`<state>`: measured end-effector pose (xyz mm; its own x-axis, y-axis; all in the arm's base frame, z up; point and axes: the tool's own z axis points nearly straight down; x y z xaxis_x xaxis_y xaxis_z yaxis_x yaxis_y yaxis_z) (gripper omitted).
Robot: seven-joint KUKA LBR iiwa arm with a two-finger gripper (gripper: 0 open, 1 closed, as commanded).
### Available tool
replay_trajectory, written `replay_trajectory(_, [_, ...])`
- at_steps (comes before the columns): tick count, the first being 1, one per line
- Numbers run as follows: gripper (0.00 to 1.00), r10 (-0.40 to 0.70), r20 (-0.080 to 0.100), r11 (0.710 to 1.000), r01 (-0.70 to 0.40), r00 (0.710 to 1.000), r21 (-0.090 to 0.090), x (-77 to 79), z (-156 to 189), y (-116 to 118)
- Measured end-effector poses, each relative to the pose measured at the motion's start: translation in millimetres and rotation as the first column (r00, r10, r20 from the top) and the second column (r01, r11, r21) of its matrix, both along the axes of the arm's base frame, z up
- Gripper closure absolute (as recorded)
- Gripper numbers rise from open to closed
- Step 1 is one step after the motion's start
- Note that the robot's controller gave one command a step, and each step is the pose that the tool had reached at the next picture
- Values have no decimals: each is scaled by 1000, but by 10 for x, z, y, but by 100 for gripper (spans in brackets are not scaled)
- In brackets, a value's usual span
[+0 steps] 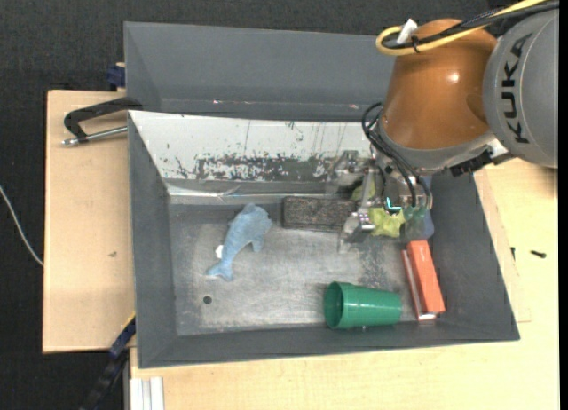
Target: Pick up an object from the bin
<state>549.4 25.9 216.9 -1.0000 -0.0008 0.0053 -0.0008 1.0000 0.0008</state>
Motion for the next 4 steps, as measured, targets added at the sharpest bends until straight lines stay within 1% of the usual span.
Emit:
replay_trajectory(1, [0,-1,8,1000,1,1000,1,16,42,-1])
replay_trajectory(2, [0,-30,13,1000,30,999,1,248,-579,2])
replay_trajectory(3, [0,14,3,1000,-14,1000,0,393,-764,-95])
replay_trajectory(4, [0,-167,13,986,167,986,2,505,-683,-131])
